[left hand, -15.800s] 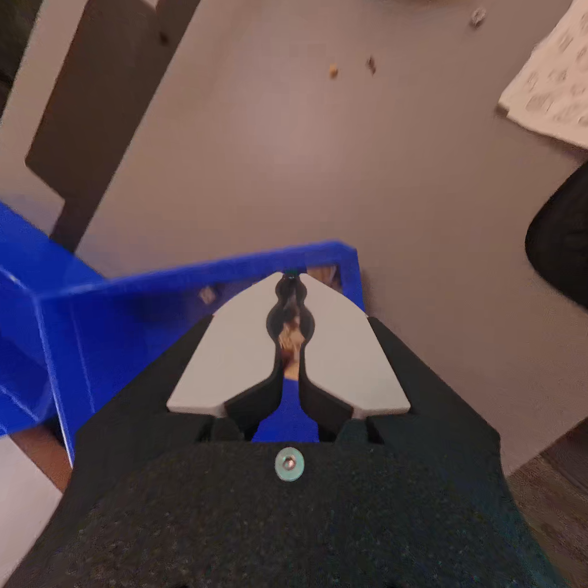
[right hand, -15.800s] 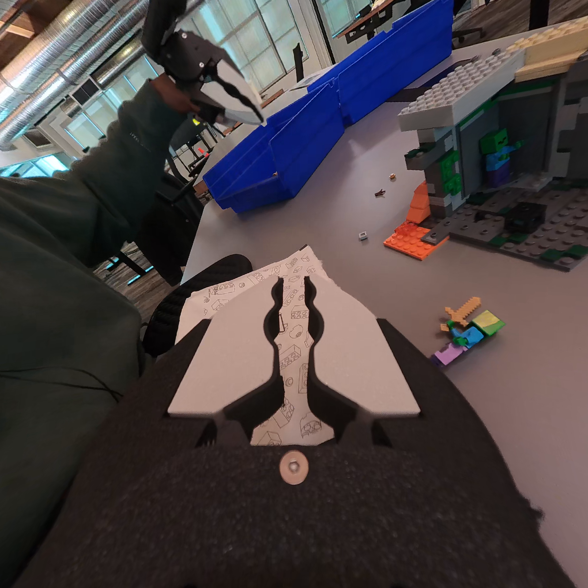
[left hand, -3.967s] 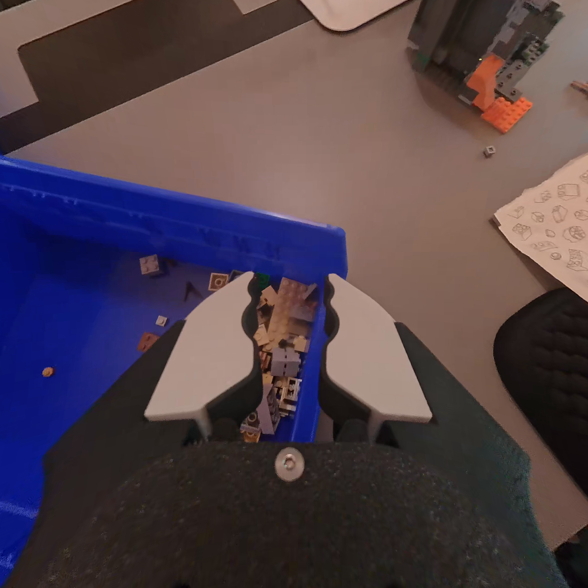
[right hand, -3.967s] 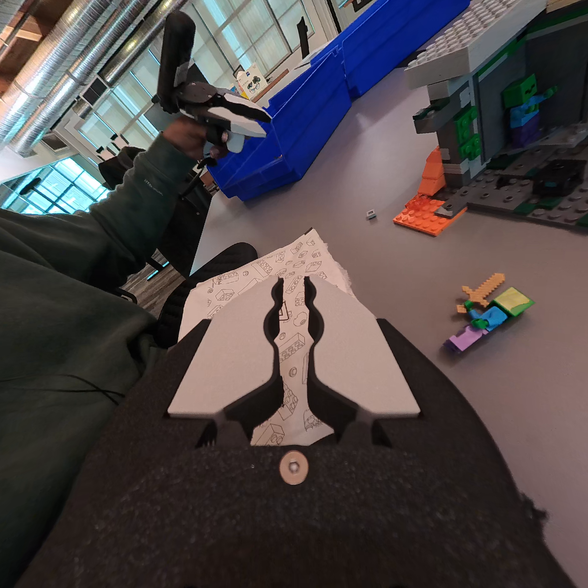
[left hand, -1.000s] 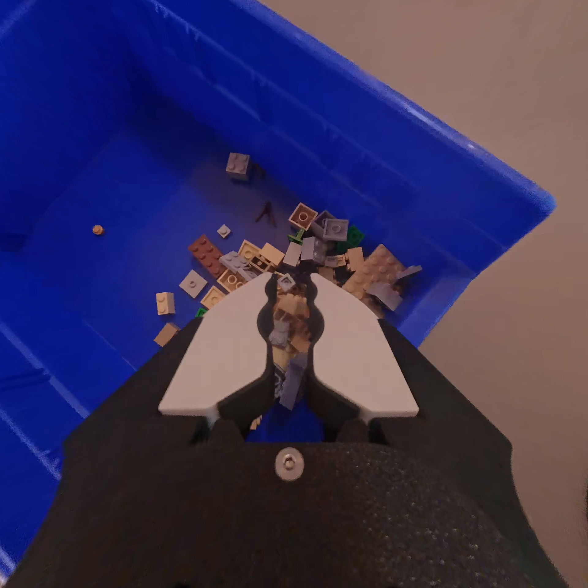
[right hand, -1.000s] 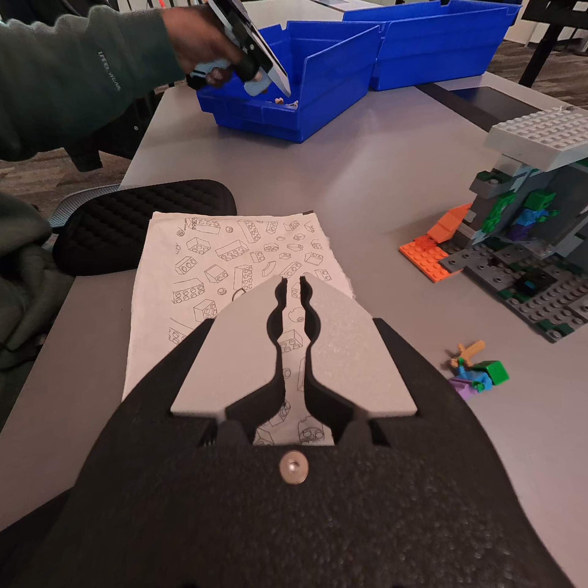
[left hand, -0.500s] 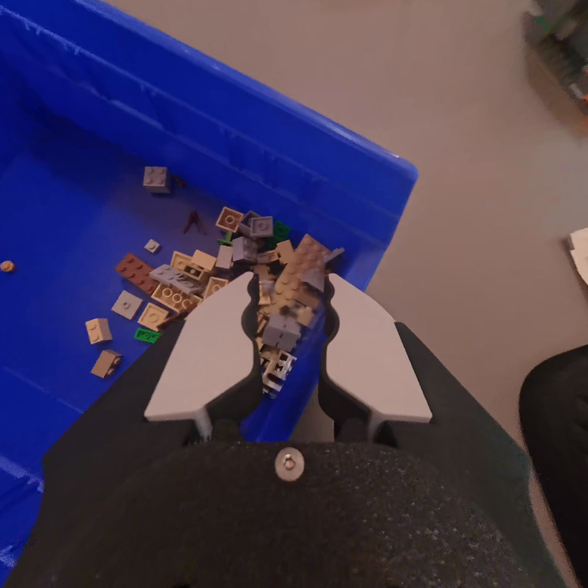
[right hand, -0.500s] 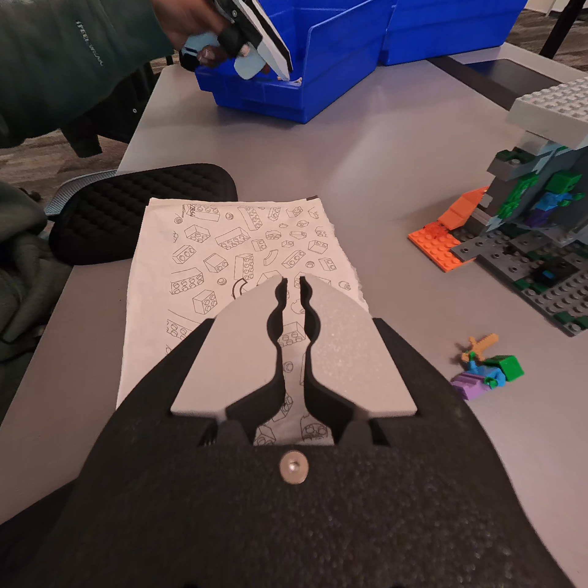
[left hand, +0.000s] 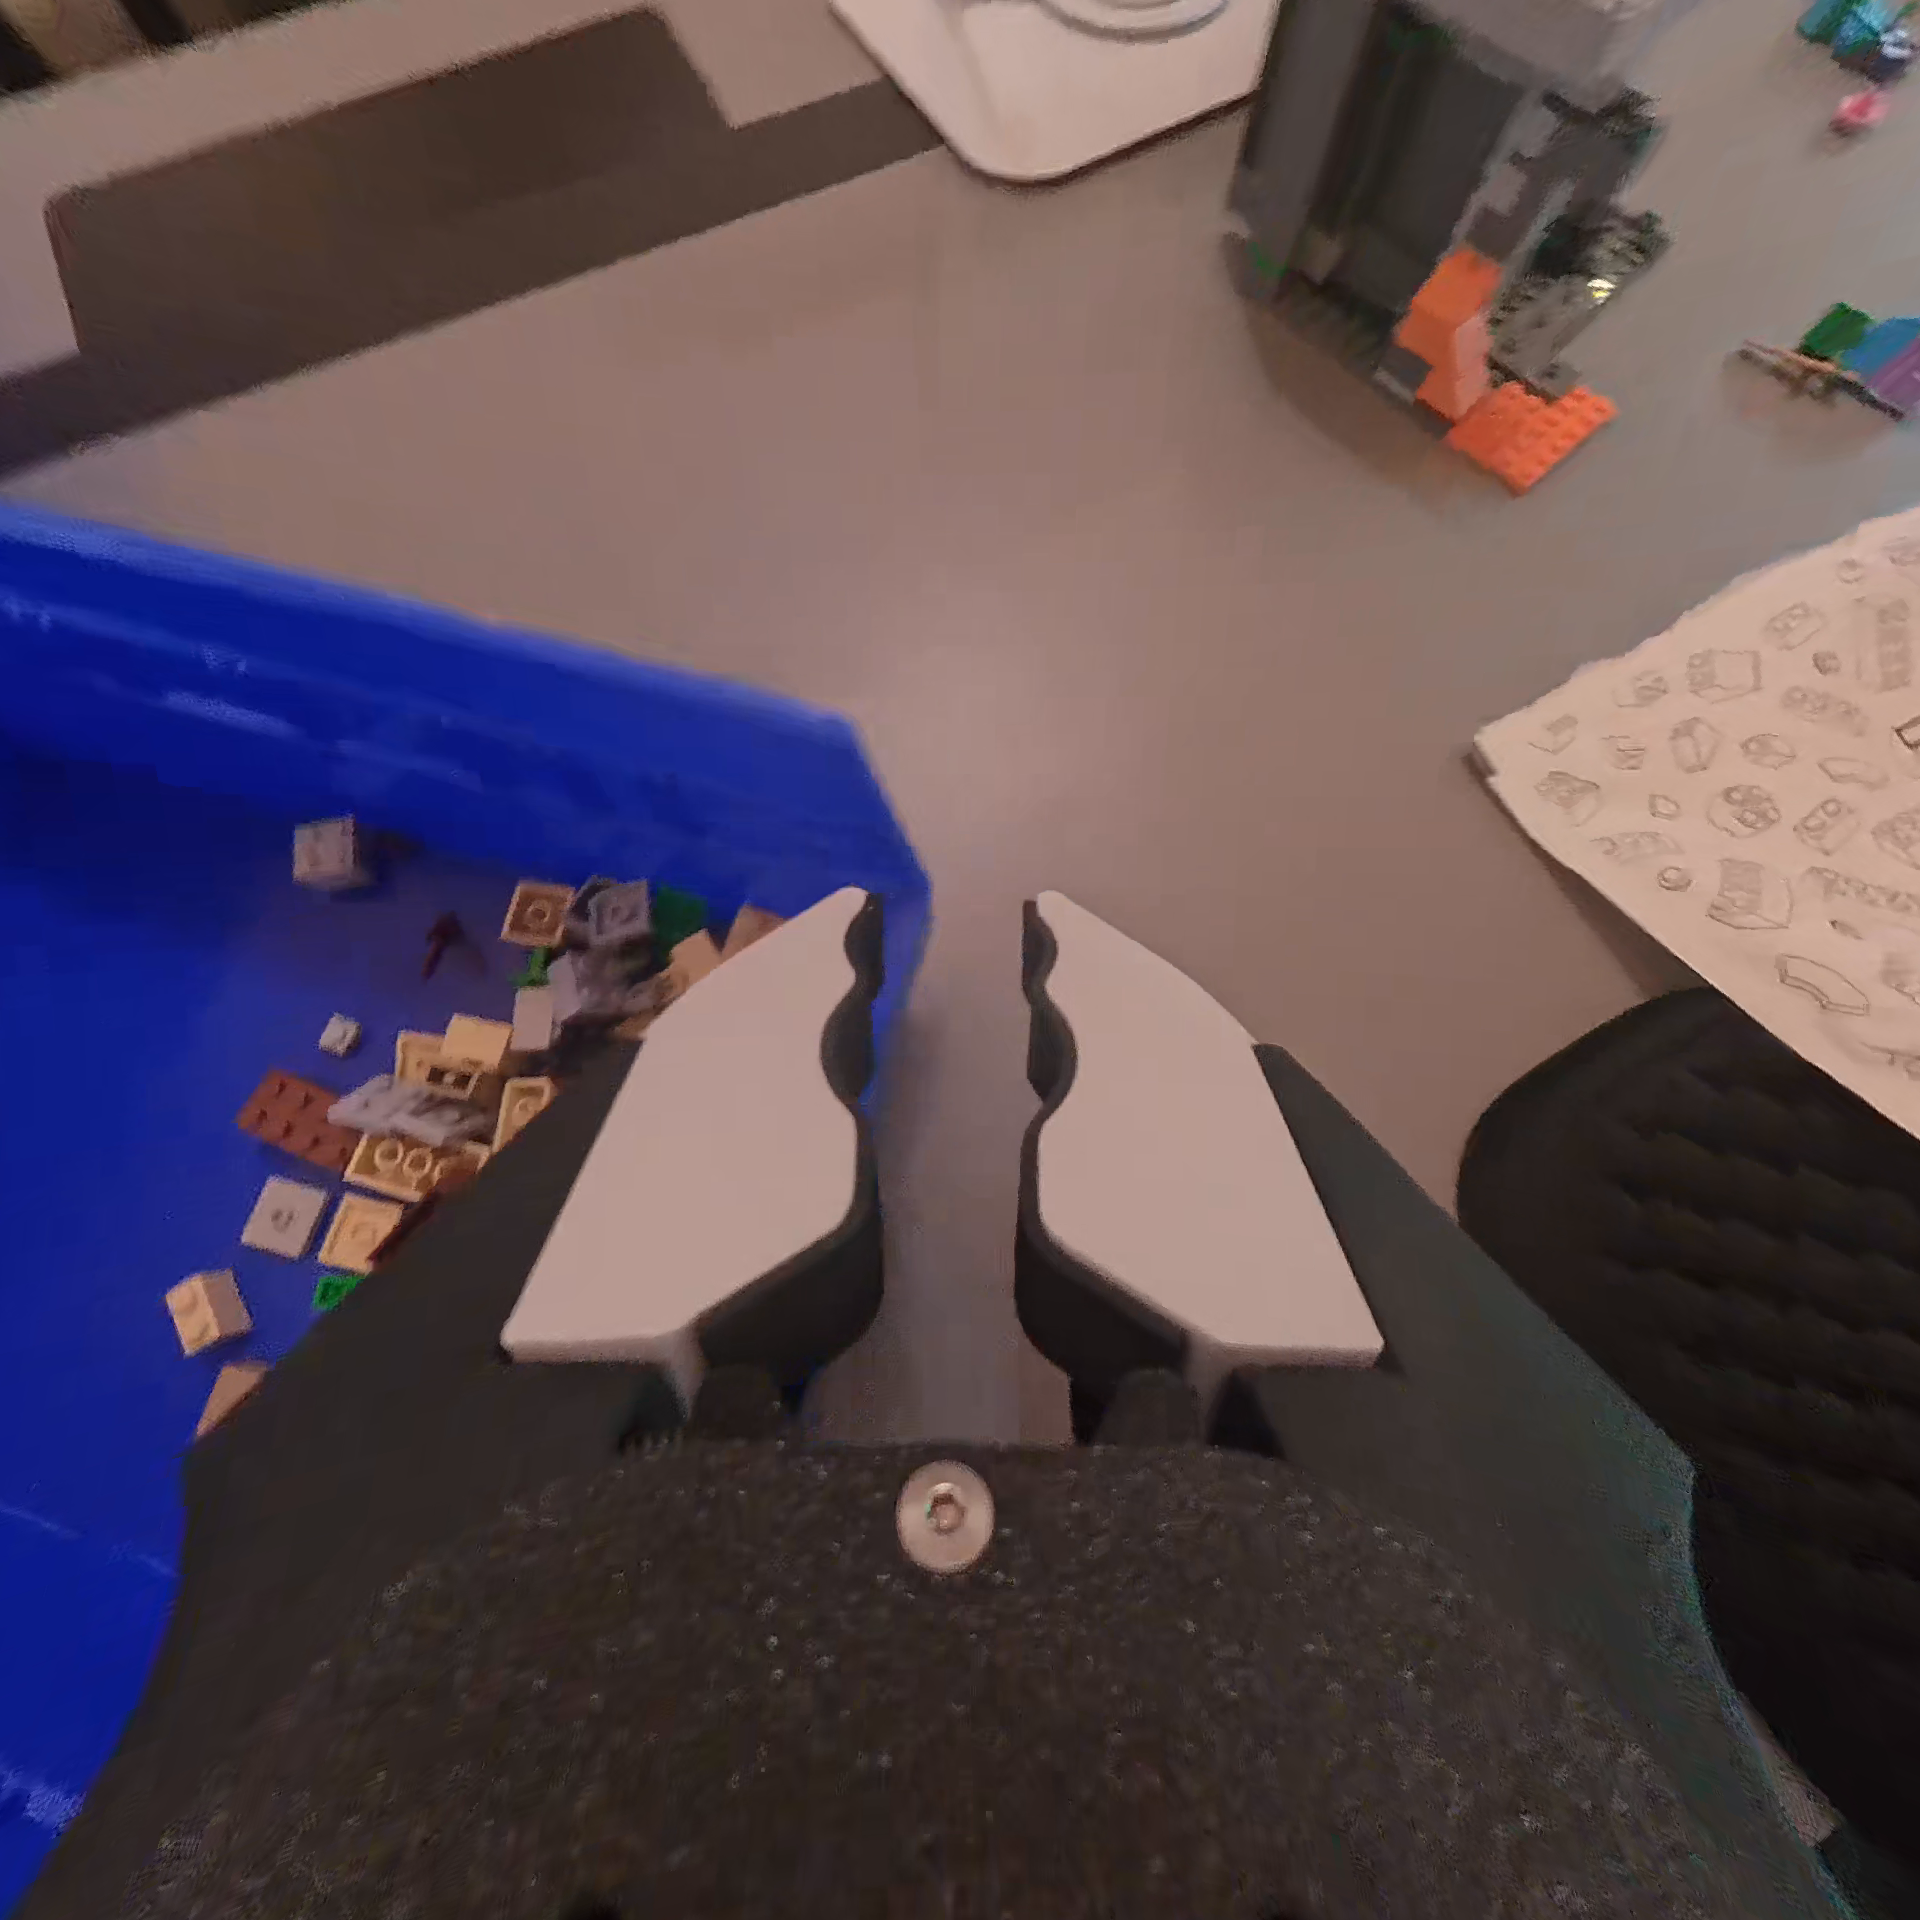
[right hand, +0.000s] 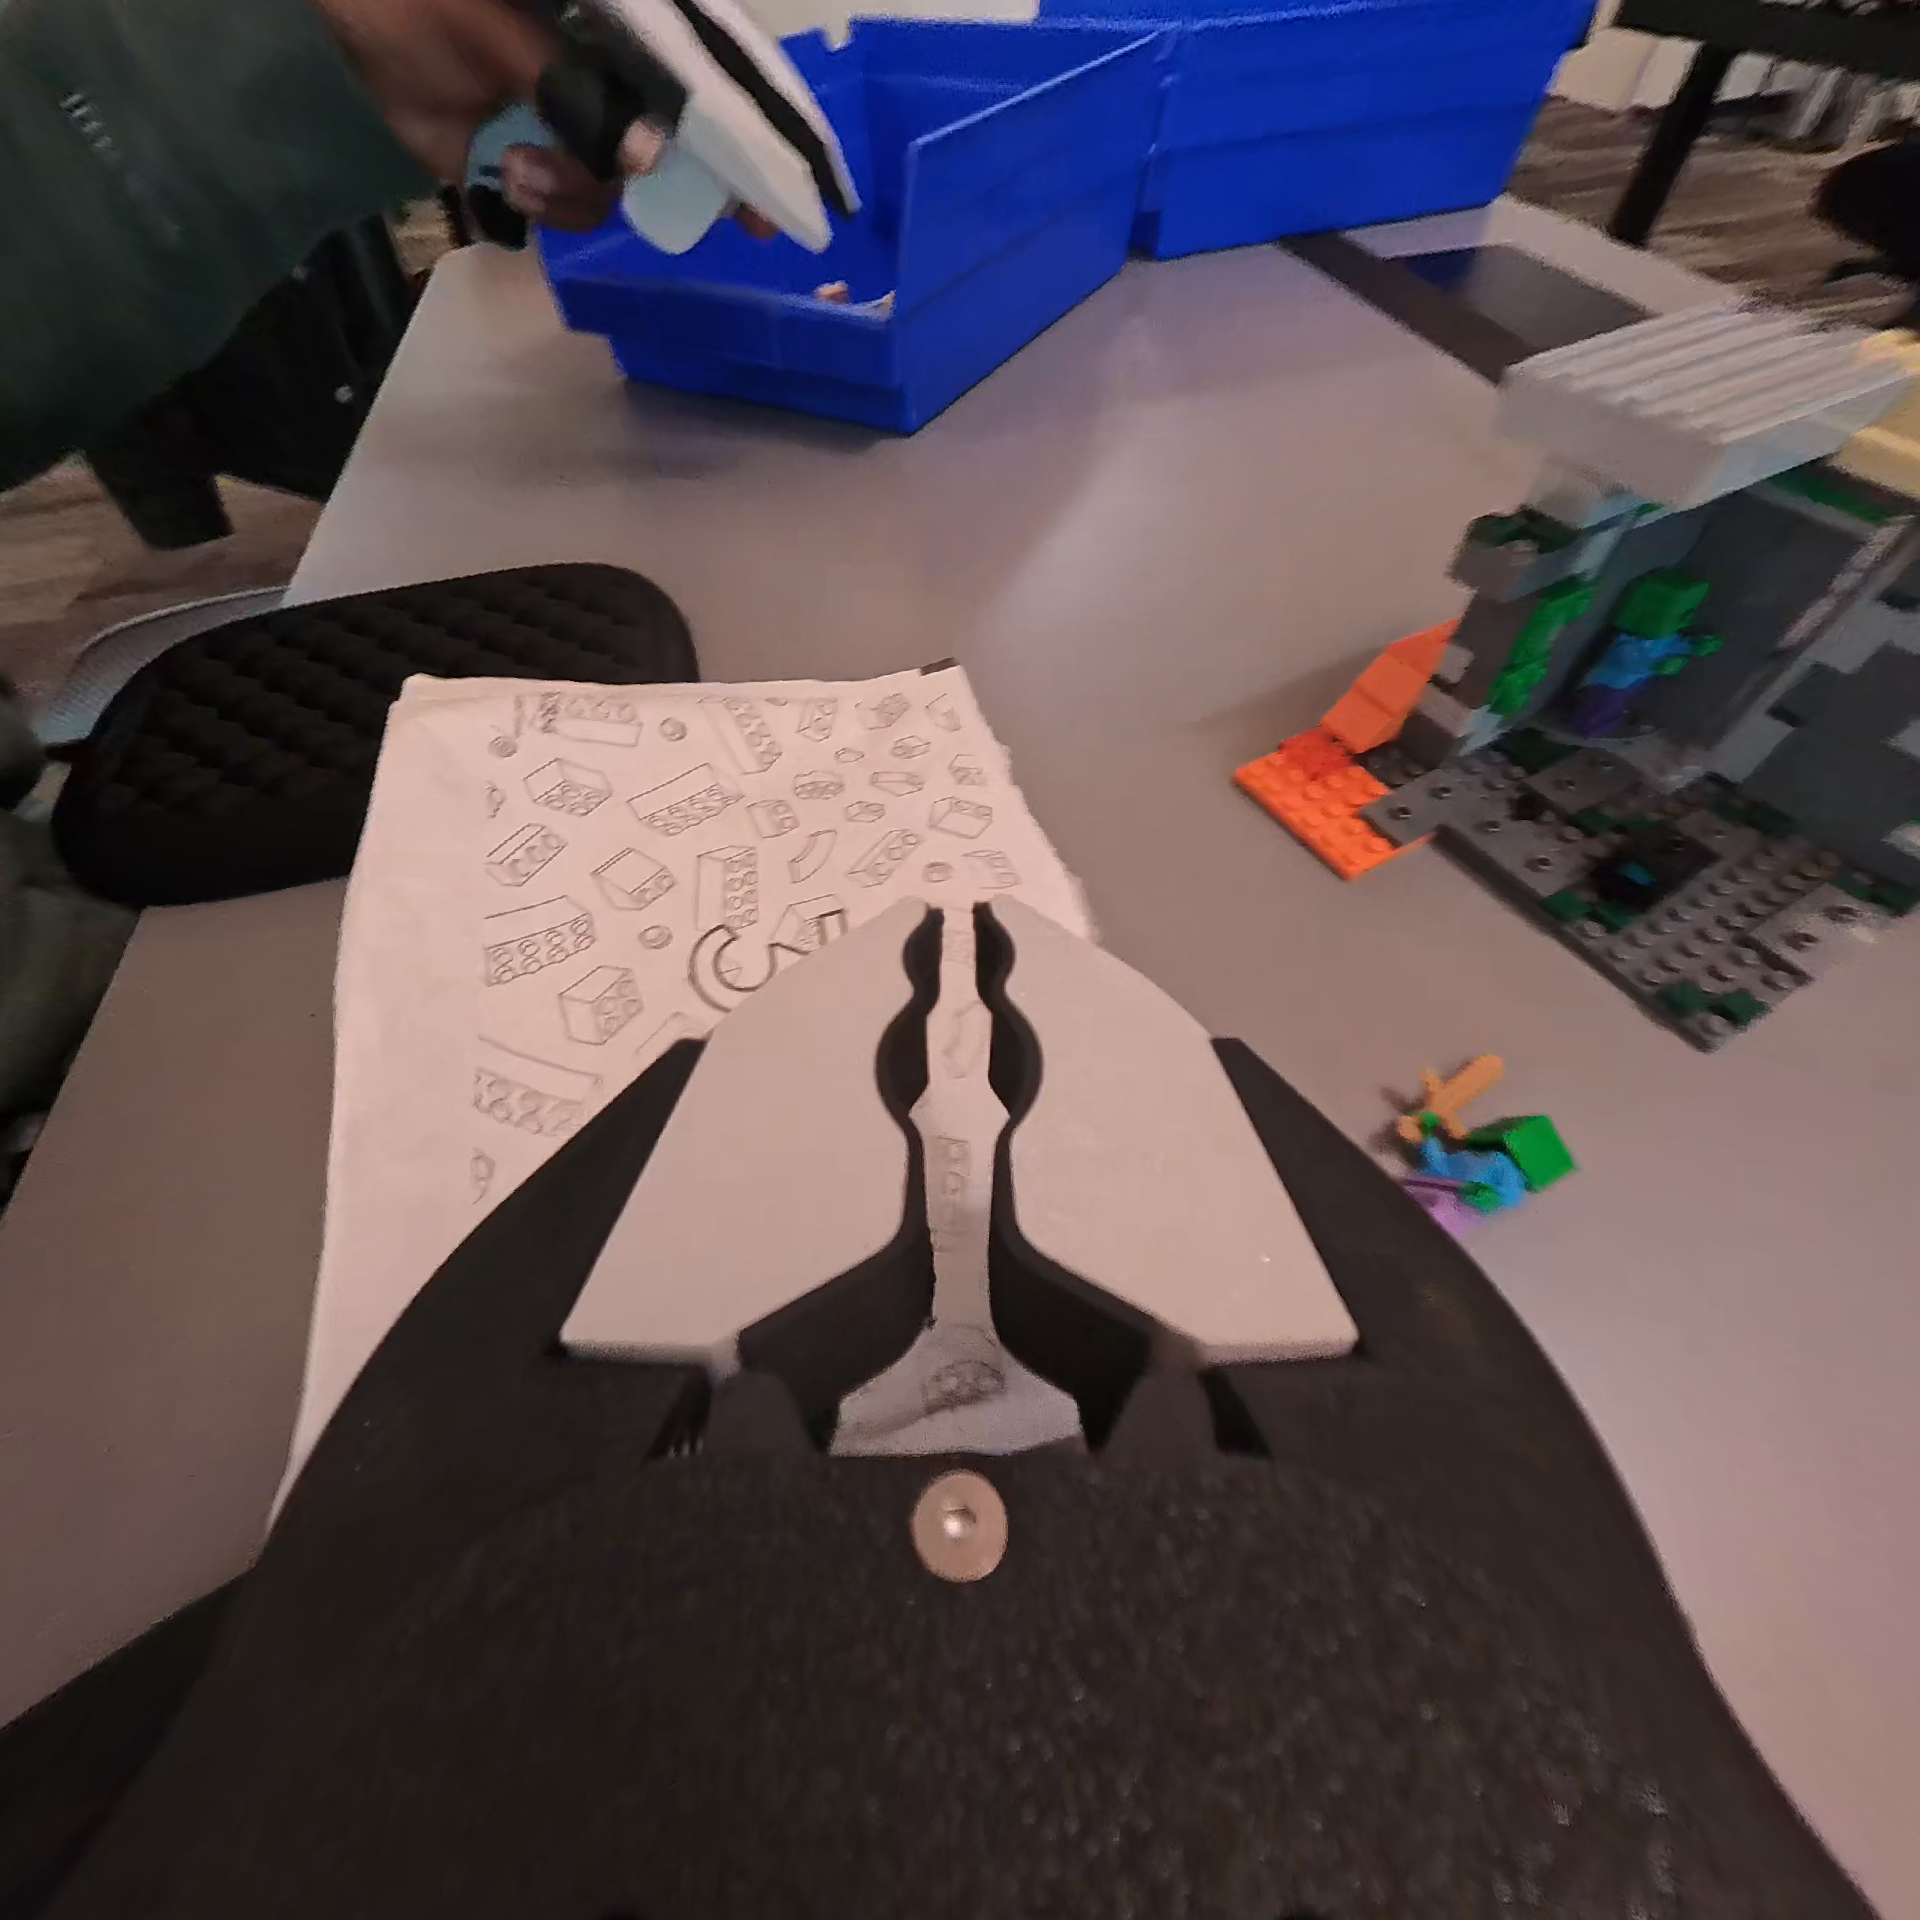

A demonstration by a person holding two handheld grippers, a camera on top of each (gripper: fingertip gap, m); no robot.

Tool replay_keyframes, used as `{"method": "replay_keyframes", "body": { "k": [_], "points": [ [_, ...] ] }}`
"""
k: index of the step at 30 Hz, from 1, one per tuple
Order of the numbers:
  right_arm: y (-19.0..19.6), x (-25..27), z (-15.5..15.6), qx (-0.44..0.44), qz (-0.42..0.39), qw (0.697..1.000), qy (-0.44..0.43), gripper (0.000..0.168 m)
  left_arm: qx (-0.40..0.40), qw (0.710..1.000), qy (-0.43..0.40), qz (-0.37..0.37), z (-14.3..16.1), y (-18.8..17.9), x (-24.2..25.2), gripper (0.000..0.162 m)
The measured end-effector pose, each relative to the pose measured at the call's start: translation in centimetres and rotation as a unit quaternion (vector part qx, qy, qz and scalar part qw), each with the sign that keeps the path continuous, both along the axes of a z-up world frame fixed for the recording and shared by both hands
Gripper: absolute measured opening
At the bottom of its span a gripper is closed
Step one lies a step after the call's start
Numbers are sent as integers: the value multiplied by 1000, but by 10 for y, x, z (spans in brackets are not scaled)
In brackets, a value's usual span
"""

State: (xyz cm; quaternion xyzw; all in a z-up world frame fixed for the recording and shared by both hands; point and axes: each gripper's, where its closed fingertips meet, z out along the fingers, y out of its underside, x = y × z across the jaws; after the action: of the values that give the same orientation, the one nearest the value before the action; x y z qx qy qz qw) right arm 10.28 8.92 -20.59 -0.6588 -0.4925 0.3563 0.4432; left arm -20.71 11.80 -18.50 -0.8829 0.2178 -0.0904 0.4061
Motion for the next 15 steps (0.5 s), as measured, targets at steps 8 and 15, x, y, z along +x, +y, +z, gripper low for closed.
{"method": "replay_keyframes", "body": {
  "k": [8, 15],
  "points": [
    [60, 55, 22, 8, -178, 983, 40, 4, 73, 990, -11, -120, 15, -5, 102, 0],
    [87, 106, 37, 3, -282, 955, 89, 3, 85, 971, -39, -218, 2, 6, 196, 0]
  ]
}}
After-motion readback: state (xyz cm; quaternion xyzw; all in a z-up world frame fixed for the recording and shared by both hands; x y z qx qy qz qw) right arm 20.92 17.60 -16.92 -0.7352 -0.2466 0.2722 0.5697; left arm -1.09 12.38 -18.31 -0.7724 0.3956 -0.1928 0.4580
